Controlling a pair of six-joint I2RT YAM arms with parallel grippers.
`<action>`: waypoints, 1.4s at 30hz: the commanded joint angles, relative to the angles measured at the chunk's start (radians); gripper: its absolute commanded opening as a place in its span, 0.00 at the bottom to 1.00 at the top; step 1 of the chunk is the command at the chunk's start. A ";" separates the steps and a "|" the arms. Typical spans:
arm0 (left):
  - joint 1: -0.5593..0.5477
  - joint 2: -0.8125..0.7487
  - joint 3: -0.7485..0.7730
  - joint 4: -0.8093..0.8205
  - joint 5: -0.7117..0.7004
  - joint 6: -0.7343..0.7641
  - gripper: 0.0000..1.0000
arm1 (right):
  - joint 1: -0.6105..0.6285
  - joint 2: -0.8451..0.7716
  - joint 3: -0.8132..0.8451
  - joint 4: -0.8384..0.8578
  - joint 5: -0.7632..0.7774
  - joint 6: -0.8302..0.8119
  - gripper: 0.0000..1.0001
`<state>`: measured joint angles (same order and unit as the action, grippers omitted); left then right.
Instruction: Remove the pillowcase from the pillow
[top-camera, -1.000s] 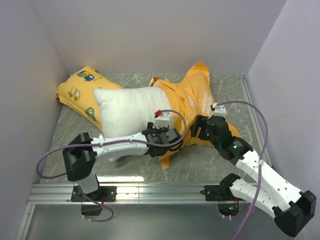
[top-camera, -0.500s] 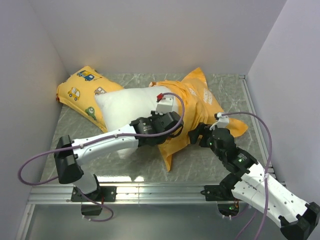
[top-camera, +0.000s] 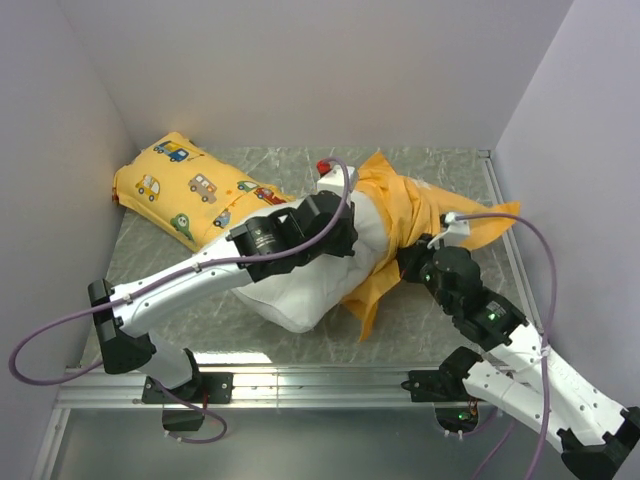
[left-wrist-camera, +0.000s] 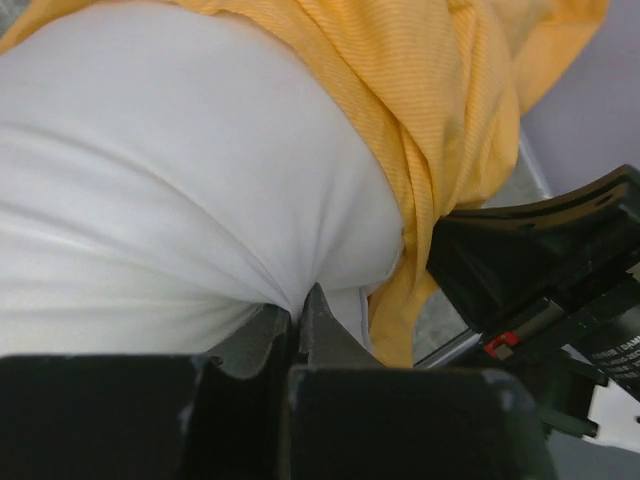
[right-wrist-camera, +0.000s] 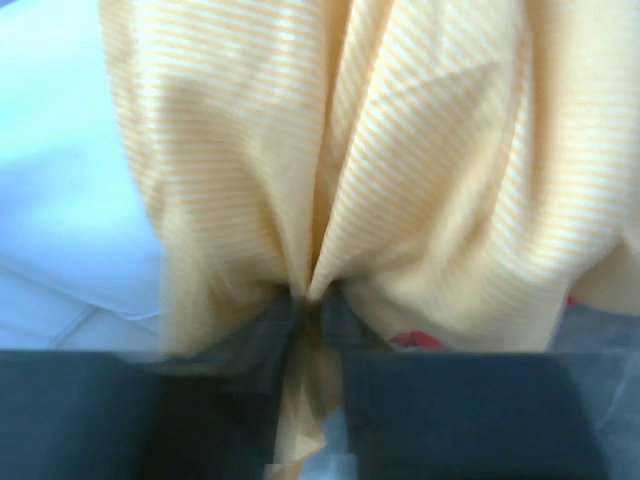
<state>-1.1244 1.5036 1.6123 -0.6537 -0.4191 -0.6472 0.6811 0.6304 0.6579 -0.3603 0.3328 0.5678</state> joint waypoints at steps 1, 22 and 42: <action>0.047 -0.109 0.037 0.241 0.193 -0.018 0.01 | 0.006 0.034 0.190 -0.008 0.080 -0.025 0.00; 0.613 -0.243 -0.419 0.413 0.705 -0.165 0.64 | -0.009 0.865 0.747 0.029 -0.083 -0.135 0.00; 0.102 -0.243 -0.350 0.025 -0.219 -0.123 0.98 | -0.210 1.032 0.689 0.230 -0.247 0.035 0.00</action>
<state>-0.9562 1.2098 1.3315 -0.6308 -0.5560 -0.7223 0.4900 1.6817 1.3609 -0.1238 0.1024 0.5884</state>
